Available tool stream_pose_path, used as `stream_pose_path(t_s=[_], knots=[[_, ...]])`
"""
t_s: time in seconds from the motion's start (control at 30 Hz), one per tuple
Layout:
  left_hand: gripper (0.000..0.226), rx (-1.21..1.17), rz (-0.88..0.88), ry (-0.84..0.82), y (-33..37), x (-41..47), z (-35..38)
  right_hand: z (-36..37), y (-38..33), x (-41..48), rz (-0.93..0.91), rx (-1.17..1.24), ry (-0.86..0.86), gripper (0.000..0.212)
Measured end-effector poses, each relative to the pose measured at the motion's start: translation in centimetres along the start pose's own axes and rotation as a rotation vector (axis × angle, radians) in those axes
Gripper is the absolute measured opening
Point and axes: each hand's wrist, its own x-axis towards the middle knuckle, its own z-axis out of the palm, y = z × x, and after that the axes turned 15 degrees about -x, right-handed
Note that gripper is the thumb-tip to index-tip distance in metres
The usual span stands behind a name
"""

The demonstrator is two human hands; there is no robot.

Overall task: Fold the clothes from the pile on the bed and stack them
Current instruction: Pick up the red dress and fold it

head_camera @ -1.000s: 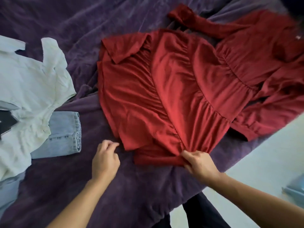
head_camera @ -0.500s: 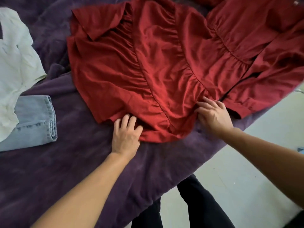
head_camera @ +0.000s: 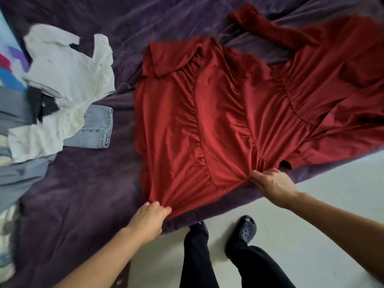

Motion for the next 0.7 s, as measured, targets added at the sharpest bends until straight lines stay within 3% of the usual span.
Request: stream_pose_path(t_s=[0.1,0.23,0.33,0.43,0.5,0.57,0.6,0.7], knots=[[0.048,-0.253,-0.087,0.053,-0.3,0.5,-0.9,-0.7,1.4,0.4,-0.028,-0.055,-0.136,0.025],[0.024,-0.614,-0.155,0.426,-3.0,4.5,-7.2,-3.4,3.8,6.1,0.115,0.055,0.009,0.022],[0.017,-0.690,-0.285,0.649,-5.3,9.1,-12.2,-5.8,5.6,13.0,0.193,0.115,0.064,0.025],[0.036,-0.655,-0.495,0.856,-6.4,12.8,-15.0,-7.2,6.4,17.6,0.296,0.190,0.141,0.033],[0.048,-0.428,-0.396,0.945,-5.5,14.4,-14.7,-6.6,6.0,18.1,0.269,0.081,0.260,0.041],[0.052,-0.229,-0.109,0.903,-3.6,15.9,-12.6,-4.7,4.7,17.3,0.113,-0.039,0.337,0.045],[0.054,-0.170,-0.018,0.804,-2.8,16.8,-11.3,-3.3,4.0,17.0,0.022,-0.092,0.315,0.047],[0.061,-0.084,-0.091,0.416,-3.7,18.9,-7.9,0.9,4.0,17.4,-0.037,-0.213,-0.028,0.055]])
